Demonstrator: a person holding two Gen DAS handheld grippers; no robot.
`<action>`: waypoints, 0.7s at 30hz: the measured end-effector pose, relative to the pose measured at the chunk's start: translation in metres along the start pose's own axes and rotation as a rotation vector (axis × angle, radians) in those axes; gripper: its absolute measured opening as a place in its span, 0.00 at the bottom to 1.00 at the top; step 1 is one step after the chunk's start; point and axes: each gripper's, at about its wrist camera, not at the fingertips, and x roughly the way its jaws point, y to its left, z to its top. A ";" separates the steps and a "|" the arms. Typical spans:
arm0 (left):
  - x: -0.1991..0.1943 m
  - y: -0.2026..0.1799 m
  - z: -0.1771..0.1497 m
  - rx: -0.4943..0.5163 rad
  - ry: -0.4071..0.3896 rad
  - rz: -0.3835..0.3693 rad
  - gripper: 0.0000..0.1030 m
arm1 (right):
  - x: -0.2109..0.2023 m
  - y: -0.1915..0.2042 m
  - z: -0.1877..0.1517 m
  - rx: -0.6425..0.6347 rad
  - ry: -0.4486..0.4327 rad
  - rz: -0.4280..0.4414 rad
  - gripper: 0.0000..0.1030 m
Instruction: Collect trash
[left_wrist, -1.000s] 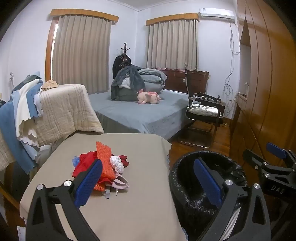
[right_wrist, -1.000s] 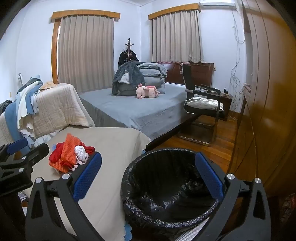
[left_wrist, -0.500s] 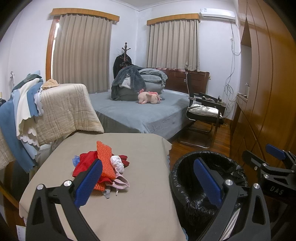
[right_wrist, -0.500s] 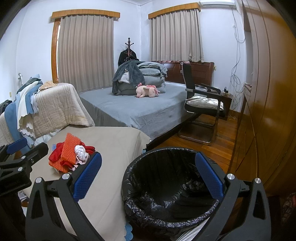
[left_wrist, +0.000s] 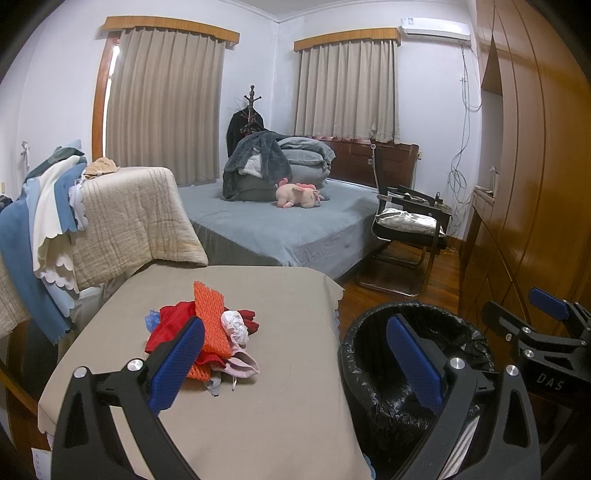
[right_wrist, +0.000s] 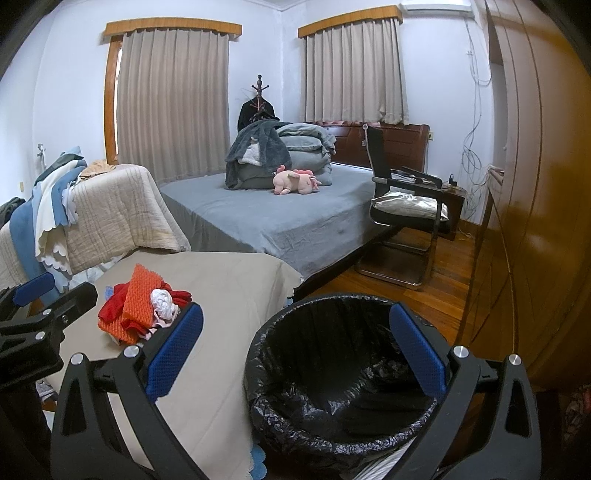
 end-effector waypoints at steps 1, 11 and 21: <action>0.000 0.000 0.000 0.000 0.000 0.000 0.94 | 0.000 0.000 0.000 0.000 0.000 0.000 0.95; 0.001 0.004 0.001 -0.002 0.001 -0.001 0.94 | 0.001 0.002 0.000 0.000 0.001 -0.001 0.95; 0.001 0.005 0.001 -0.002 0.001 -0.001 0.94 | 0.002 0.002 -0.001 0.000 0.003 0.000 0.95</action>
